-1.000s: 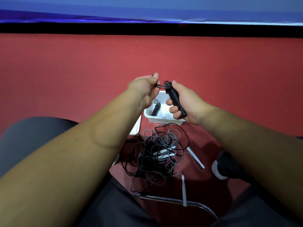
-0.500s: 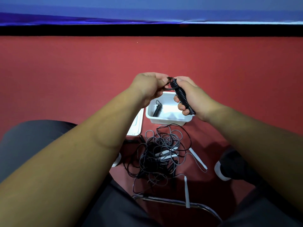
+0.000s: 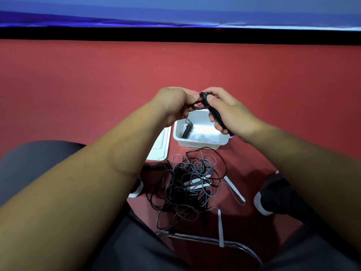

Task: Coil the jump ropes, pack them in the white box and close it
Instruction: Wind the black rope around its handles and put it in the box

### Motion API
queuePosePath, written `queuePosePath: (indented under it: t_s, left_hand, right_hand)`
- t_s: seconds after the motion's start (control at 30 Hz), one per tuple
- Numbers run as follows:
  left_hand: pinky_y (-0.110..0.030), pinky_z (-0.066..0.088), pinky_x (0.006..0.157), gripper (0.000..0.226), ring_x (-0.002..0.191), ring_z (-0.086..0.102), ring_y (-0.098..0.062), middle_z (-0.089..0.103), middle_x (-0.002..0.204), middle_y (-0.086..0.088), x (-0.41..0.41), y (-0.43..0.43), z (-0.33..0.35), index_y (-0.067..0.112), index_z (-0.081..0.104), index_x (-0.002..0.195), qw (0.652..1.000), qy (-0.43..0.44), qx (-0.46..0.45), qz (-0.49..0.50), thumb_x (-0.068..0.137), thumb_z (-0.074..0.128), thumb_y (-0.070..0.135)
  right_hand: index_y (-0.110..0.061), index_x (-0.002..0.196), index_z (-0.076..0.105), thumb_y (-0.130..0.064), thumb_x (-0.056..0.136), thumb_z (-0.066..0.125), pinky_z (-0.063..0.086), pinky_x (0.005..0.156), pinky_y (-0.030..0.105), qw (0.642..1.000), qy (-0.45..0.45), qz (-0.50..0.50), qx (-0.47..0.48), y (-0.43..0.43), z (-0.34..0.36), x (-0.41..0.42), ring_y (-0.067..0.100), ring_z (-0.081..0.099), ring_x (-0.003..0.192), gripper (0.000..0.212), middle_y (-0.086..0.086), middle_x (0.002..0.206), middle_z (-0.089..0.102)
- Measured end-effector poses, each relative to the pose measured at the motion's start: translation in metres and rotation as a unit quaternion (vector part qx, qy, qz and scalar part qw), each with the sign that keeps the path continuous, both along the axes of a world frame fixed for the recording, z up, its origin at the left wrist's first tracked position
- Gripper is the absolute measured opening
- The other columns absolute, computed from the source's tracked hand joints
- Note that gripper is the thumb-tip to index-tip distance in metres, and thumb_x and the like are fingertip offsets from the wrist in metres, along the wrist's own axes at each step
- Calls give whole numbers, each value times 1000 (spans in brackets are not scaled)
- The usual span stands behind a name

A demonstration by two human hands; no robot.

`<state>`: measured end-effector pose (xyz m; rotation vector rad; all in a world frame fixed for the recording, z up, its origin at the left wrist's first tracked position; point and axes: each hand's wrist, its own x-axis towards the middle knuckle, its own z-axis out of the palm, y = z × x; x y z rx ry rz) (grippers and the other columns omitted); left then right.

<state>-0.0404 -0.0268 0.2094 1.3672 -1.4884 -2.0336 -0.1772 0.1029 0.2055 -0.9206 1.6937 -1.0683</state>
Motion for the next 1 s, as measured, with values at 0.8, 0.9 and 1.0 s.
queuePosePath:
  t_s: [0.8, 0.9, 1.0]
  left_hand:
    - [-13, 41, 46, 17, 51, 49, -7, 62, 68, 0, -2, -5, 3, 11, 61, 86, 996, -11, 79, -42, 103, 60, 10]
    - [-12, 48, 51, 9, 63, 55, -6, 64, 77, -2, -5, -1, 0, 10, 66, 94, 995, 14, 98, 6, 102, 64, 15]
    - [-14, 55, 59, 10, 64, 65, -7, 68, 81, -6, -11, 3, 2, 3, 69, 99, 992, 60, 98, 48, 103, 63, 10]
  right_hand:
    - [-47, 123, 61, -40, 109, 45, 26, 52, 29, 998, 5, 61, -1, 4, 19, 2, 28, 34, 67, 23, 10, 82, 45]
    - [-48, 119, 63, -42, 108, 45, 29, 51, 28, 999, 18, 38, -4, 1, 19, 4, 25, 37, 64, 22, 20, 88, 49]
    - [-41, 120, 63, -39, 107, 48, 32, 45, 20, 999, 45, -10, -19, -3, 15, 7, 13, 42, 49, 20, 1, 79, 58]
